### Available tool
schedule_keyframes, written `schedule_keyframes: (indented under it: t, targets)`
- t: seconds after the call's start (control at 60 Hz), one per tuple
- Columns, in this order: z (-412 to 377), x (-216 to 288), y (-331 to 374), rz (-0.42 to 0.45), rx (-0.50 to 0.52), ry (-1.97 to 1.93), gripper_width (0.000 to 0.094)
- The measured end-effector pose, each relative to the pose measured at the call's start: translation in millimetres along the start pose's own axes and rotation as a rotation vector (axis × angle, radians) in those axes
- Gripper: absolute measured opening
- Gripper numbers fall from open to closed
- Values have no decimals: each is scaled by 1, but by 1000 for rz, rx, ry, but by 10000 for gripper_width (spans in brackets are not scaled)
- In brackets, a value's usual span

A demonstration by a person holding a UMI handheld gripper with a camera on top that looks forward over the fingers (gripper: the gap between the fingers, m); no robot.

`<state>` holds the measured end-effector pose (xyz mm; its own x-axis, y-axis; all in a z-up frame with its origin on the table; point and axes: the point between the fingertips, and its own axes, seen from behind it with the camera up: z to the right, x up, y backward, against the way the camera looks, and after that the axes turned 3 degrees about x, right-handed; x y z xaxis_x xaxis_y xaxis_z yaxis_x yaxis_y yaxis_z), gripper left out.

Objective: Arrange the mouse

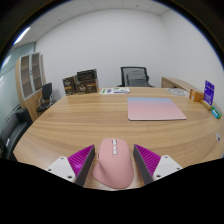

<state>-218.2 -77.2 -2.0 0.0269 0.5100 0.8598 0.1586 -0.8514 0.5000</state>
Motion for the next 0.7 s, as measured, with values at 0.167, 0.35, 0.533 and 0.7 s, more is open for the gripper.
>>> schedule_keyframes:
  t: [0.167, 0.35, 0.533, 0.7]
  targets:
    - [7, -5, 0, -19, -31, 54, 516]
    - [10, -8, 0, -42, -44, 36, 416]
    - [-3, 17, 8, -55, 40, -67, 412]
    - [18, 140, 16, 123, 49, 19, 413]
